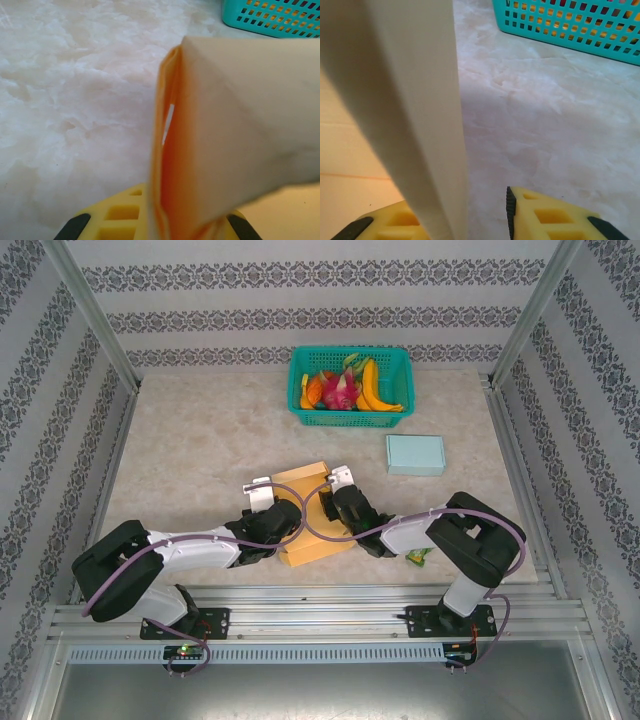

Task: Fold the paper box

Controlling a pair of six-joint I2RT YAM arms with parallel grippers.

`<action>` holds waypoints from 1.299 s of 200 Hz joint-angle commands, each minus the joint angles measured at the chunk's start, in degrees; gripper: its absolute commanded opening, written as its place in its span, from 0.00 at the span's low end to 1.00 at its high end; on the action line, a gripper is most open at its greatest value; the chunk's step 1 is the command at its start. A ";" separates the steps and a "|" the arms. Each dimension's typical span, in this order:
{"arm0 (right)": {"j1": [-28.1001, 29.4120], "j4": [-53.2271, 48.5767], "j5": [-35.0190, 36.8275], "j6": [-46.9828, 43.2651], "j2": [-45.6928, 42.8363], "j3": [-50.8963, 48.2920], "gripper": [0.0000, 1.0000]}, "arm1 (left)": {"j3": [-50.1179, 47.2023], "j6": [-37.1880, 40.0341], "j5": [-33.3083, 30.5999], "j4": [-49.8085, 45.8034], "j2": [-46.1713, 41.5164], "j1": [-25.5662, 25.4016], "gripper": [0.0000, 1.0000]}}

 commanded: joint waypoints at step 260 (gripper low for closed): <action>-0.62 -0.26 -1.12 -2.31 -8.53 2.14 0.53 | 0.49 -2.53 -2.89 -3.11 -0.81 -0.56 0.00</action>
